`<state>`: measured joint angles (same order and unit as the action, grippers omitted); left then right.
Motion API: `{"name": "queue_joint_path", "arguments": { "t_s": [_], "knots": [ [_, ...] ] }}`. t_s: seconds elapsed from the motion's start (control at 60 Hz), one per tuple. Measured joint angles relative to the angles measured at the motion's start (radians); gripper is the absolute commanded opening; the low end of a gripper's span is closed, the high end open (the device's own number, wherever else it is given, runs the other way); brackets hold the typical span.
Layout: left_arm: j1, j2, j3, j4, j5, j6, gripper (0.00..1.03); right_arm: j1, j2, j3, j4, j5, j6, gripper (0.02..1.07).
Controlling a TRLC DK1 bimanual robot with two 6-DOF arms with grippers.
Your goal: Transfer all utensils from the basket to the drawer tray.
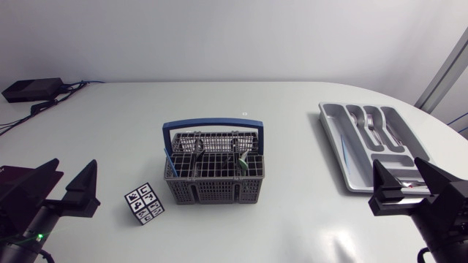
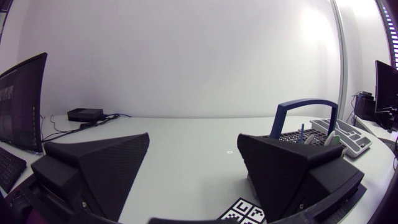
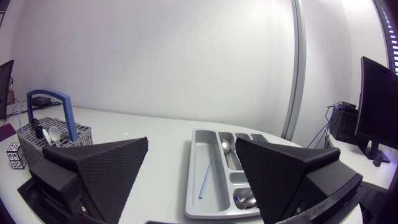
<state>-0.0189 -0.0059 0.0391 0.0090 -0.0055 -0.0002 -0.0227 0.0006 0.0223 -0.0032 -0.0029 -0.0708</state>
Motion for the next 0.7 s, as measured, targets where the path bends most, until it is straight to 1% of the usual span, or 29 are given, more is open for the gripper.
{"name": "queue_joint_path", "arguments": {
  "t_s": [0.55, 0.633, 0.7],
  "knots": [
    [-0.004, 0.000, 0.000, -0.002, -0.001, 0.000, 0.99, 0.001, -0.001, 0.000, 0.000, 0.004, 0.000, 1.03],
    [-0.004, 0.000, 0.004, -0.013, 0.000, 0.001, 0.99, 0.001, -0.001, 0.000, 0.000, 0.010, 0.000, 1.03],
    [-0.004, 0.000, 0.019, -0.047, -0.002, 0.001, 0.97, 0.002, 0.000, 0.000, 0.000, 0.019, 0.000, 1.03]
  ]
}}
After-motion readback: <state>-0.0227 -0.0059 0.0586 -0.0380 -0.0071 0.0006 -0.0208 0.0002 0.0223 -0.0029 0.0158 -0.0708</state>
